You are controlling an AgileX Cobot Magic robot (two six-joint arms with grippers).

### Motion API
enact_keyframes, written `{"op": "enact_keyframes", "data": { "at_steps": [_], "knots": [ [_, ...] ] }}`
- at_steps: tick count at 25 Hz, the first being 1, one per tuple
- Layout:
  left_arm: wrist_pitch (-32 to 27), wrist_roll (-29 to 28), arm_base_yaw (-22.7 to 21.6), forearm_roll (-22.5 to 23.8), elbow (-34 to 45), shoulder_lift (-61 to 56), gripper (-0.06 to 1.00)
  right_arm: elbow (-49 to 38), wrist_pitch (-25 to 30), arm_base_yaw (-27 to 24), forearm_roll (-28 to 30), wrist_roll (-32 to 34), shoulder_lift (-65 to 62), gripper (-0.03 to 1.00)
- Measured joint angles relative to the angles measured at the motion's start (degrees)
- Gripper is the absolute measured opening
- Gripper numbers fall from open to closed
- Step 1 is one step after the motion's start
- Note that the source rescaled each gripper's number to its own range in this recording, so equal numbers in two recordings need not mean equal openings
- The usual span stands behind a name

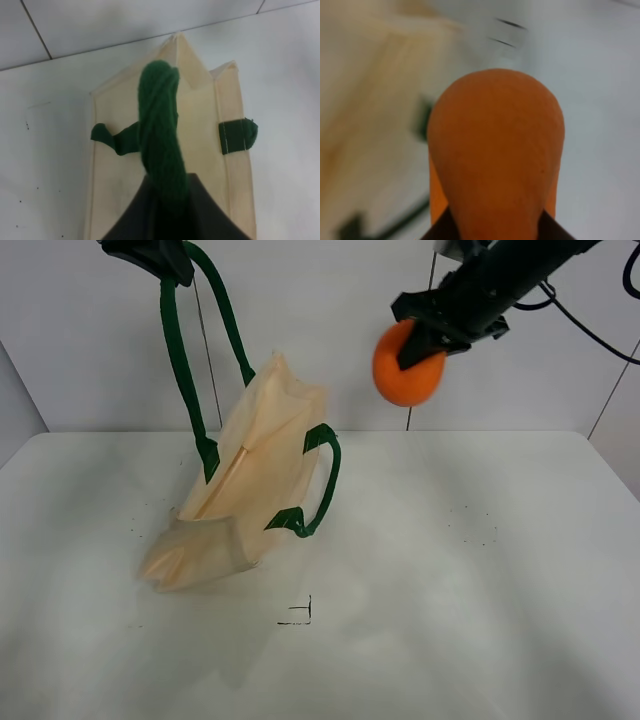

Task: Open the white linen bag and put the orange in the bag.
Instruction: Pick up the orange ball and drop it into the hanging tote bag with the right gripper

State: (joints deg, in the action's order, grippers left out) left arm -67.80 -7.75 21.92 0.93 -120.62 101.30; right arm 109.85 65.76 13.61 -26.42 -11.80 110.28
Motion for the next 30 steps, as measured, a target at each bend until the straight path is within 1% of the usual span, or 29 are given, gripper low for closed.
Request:
{"op": "enact_keyframes", "data": {
  "at_steps": [2,5,9,12,16,22,26,30],
  "knots": [
    [0.00,0.04,0.00,-0.05,0.00,0.00,0.00,0.11,-0.48,3.56,-2.34,-0.17,0.03,0.02],
    [0.00,0.04,0.00,-0.19,0.00,0.00,0.00,0.11,-2.18,8.87,-2.94,-0.30,1.41,0.02],
    [0.00,0.04,0.00,-0.19,0.00,0.00,0.00,0.11,-4.77,14.98,-2.74,-1.67,3.76,0.02],
    [0.00,0.04,0.00,-0.19,0.00,0.00,0.00,0.11,-5.78,17.92,-0.43,-1.93,5.94,0.02],
    [0.00,0.04,0.00,-0.19,0.00,0.00,0.00,0.11,-6.37,18.84,2.09,-2.07,9.53,0.02],
    [0.00,0.04,0.00,-0.19,0.00,0.00,0.00,0.11,-10.64,18.90,2.18,-2.07,13.51,0.02],
    [0.00,0.04,0.00,-0.19,0.00,0.00,0.00,0.11,-14.57,19.01,-0.83,-3.44,15.71,0.02],
    [0.00,0.04,0.00,-0.19,0.00,0.00,0.00,0.11,-16.54,19.27,-5.71,-8.40,16.88,0.02]
  ]
}}
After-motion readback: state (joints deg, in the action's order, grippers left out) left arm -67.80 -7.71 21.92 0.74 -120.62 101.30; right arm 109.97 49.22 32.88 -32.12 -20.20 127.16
